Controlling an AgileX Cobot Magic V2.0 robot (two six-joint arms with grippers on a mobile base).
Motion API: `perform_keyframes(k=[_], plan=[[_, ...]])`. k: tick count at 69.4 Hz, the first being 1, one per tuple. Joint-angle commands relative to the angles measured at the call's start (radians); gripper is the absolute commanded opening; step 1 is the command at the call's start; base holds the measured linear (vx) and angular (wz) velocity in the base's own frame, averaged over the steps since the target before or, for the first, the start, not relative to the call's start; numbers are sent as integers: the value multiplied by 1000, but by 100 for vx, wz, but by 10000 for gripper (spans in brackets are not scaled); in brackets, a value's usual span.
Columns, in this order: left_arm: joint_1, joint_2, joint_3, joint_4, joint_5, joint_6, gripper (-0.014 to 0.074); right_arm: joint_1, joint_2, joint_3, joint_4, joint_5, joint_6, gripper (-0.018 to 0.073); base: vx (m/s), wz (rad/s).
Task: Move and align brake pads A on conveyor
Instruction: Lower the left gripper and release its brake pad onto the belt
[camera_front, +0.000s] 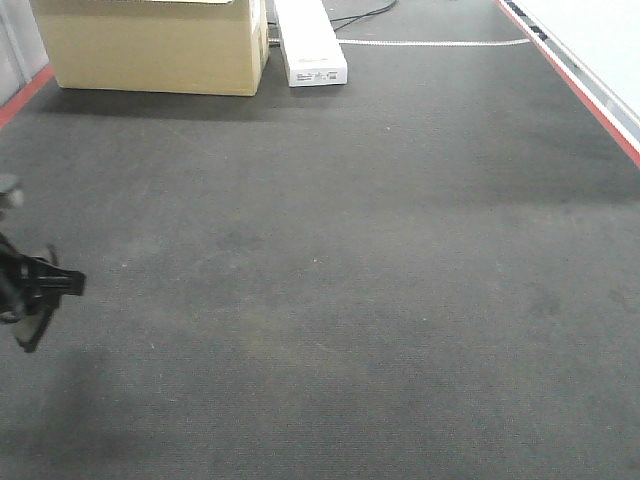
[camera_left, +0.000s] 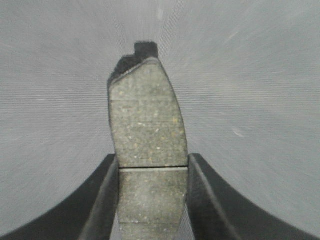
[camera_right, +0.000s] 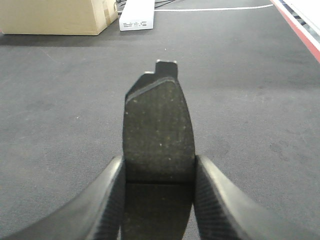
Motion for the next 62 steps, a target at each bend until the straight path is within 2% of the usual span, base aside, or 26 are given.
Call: perform_keyframes(k=[1,17,24,34,41,62], plan=[[-1,74,-83,-3,-6,-10,26,-5,10,-33,-12,-95,-4,-7,0,0],[-1,253,-147,-4,3,-12,124,-5,10,-33,-12,-95,-4,-7,0,0],[-1,311,-168,-10,14,-12,221,-5,10,-33,-12,-95,-4,-7,0,0],[-2,348,-194,-10,32,9,408,-5,10,-33,-12,-95,-4,-7,0,0],[-4,332,-197,-10,11,24,476,-5,10,-33,-12,-95,-4,-7,0,0],[-4,85,-187,-3,6,24,478,-5,10,-33,-12,-96,-4,-7,0,0]])
